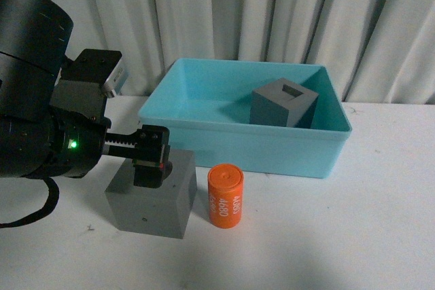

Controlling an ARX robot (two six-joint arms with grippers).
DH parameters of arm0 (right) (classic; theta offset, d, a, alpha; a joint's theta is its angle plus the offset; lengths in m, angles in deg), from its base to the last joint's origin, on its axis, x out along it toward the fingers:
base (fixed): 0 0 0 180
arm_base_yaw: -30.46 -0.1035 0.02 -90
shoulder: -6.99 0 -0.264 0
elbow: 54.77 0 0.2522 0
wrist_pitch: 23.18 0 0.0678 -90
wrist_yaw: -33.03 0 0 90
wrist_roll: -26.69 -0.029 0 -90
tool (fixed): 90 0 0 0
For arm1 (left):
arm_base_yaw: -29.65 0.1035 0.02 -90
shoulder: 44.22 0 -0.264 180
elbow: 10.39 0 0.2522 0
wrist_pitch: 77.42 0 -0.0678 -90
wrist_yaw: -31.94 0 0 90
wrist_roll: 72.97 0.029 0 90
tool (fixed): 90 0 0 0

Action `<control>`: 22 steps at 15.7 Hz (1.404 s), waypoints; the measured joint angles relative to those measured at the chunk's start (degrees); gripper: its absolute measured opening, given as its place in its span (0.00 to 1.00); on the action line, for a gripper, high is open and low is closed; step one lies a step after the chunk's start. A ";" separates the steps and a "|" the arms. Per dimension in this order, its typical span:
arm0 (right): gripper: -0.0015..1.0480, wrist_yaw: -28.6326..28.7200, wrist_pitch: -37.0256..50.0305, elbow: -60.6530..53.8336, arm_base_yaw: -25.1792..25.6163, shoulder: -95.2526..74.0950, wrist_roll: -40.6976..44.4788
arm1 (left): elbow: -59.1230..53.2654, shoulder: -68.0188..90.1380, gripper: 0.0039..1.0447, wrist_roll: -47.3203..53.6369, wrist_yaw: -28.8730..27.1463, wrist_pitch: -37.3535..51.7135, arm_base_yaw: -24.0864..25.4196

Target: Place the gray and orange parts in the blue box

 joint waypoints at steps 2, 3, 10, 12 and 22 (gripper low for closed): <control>0.94 0.00 0.00 0.00 0.00 0.00 0.00 | 0.20 0.31 0.94 -0.09 -0.07 0.13 -0.04; 0.94 0.00 0.00 0.00 0.00 0.00 0.00 | 0.24 0.37 0.94 -0.09 -0.07 0.17 -0.11; 0.94 0.00 0.00 0.00 0.00 0.00 0.00 | 1.16 4.48 0.94 -0.13 -1.09 1.07 -0.52; 0.94 0.00 0.00 0.00 0.00 0.00 0.00 | 1.90 5.68 0.94 -0.11 -1.29 1.44 -0.50; 0.94 0.00 0.00 0.00 0.00 -0.02 0.00 | 2.47 7.72 0.35 -0.28 -0.70 2.69 -0.20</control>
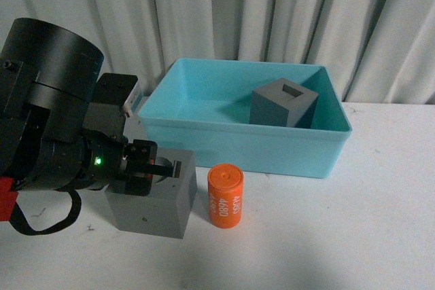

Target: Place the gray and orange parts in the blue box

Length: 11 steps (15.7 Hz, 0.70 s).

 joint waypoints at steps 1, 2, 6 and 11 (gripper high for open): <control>0.94 0.00 -0.02 0.00 0.00 0.02 0.00 | -0.13 -0.24 0.26 -0.42 0.09 -0.02 0.02; 0.94 0.00 0.00 0.00 0.00 0.00 0.00 | -0.70 -1.31 0.21 -1.16 0.70 -0.85 0.33; 0.94 0.00 -0.02 0.00 0.00 0.00 0.00 | -3.37 -7.82 0.19 -2.60 2.73 -8.79 1.97; 0.94 0.00 0.00 0.00 0.00 0.02 0.00 | 5.68 -22.23 0.18 -2.86 7.13 -18.93 3.13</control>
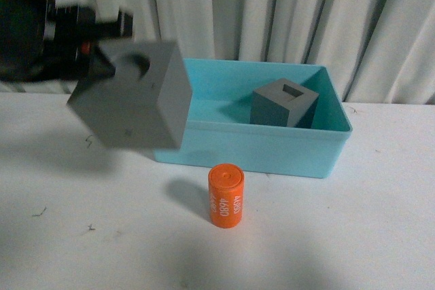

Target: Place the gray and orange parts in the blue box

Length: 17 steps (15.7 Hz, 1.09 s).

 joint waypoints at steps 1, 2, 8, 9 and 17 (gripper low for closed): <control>0.94 0.00 0.00 0.00 0.00 -0.02 0.00 | 4.72 0.92 0.18 0.02 0.22 0.33 -0.96; 0.94 0.00 0.00 0.00 0.00 -0.02 0.00 | 8.24 2.84 0.18 0.04 0.07 1.05 -2.10; 0.94 0.00 0.00 0.00 0.00 -0.02 0.00 | 25.51 24.37 0.18 6.12 -5.57 5.62 -6.23; 0.94 0.00 -0.02 0.00 0.00 -0.02 0.00 | 26.34 27.30 0.18 7.21 -6.32 6.38 -5.95; 0.94 0.00 0.00 0.00 0.00 -0.02 0.00 | 28.70 36.20 0.18 12.57 -9.68 7.89 -3.15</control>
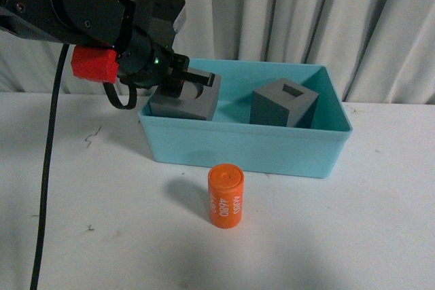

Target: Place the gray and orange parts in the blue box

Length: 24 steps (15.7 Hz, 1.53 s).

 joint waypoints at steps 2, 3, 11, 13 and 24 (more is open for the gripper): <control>0.94 0.00 -0.02 0.00 0.00 0.00 0.00 | 0.17 0.20 0.27 -0.04 0.15 -0.13 0.20; 0.94 0.00 0.00 0.00 0.00 0.02 0.00 | 0.20 0.20 0.37 -0.04 0.26 0.46 0.20; 0.94 0.00 -0.02 0.00 0.00 0.02 0.00 | -16.72 -24.15 0.94 -12.94 11.82 -2.21 7.32; 0.94 0.00 -0.02 0.00 0.00 0.02 0.00 | -30.27 -39.93 0.94 -15.10 19.61 -6.27 13.75; 0.94 -0.02 -0.02 0.00 0.00 -0.02 0.00 | -76.67 -84.80 0.43 -6.03 24.70 26.64 31.69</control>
